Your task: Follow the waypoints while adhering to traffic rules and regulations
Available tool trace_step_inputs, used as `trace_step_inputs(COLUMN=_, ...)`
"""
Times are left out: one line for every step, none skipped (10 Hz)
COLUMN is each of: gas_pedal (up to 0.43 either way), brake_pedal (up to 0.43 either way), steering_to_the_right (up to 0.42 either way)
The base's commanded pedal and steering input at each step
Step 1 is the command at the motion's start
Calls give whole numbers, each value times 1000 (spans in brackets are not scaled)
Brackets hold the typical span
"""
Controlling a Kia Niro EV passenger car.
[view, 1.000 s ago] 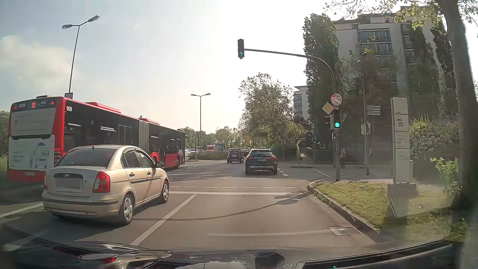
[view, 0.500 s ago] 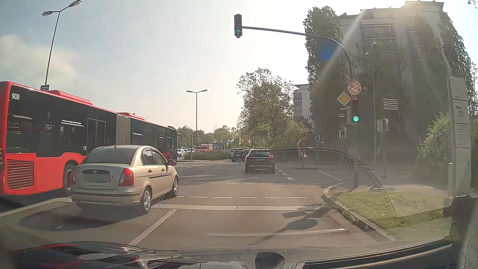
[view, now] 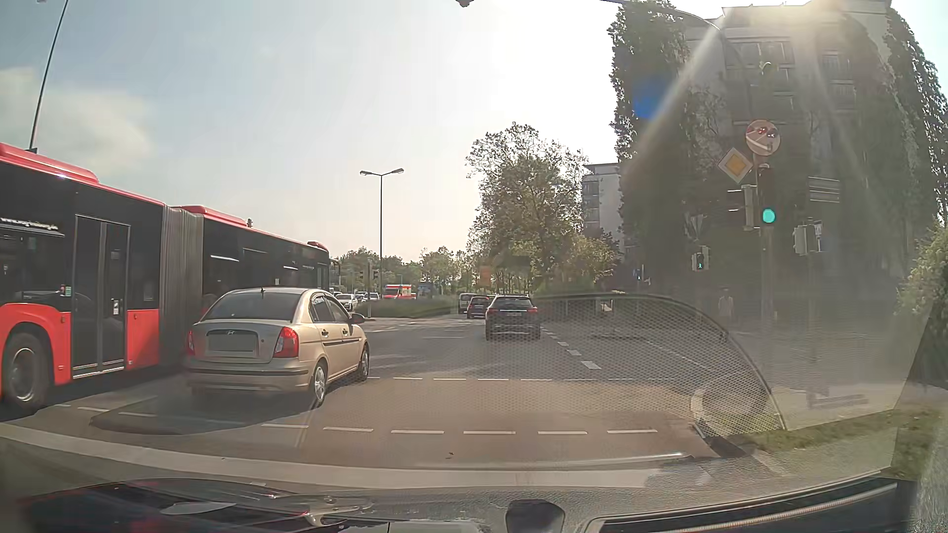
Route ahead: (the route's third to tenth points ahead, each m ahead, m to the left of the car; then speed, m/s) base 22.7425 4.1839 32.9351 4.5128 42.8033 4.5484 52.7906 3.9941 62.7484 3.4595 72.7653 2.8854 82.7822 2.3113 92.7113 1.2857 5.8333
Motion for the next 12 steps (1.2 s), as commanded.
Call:
trace_step_inputs(gas_pedal=189, brake_pedal=0, steering_to_the_right=8)
trace_step_inputs(gas_pedal=189, brake_pedal=0, steering_to_the_right=7)
trace_step_inputs(gas_pedal=189, brake_pedal=0, steering_to_the_right=7)
trace_step_inputs(gas_pedal=189, brake_pedal=0, steering_to_the_right=7)
trace_step_inputs(gas_pedal=189, brake_pedal=0, steering_to_the_right=7)
trace_step_inputs(gas_pedal=189, brake_pedal=0, steering_to_the_right=7)
trace_step_inputs(gas_pedal=177, brake_pedal=0, steering_to_the_right=7)
trace_step_inputs(gas_pedal=177, brake_pedal=0, steering_to_the_right=7)
trace_step_inputs(gas_pedal=177, brake_pedal=0, steering_to_the_right=7)
trace_step_inputs(gas_pedal=177, brake_pedal=0, steering_to_the_right=7)
trace_step_inputs(gas_pedal=177, brake_pedal=0, steering_to_the_right=7)
trace_step_inputs(gas_pedal=177, brake_pedal=0, steering_to_the_right=7)
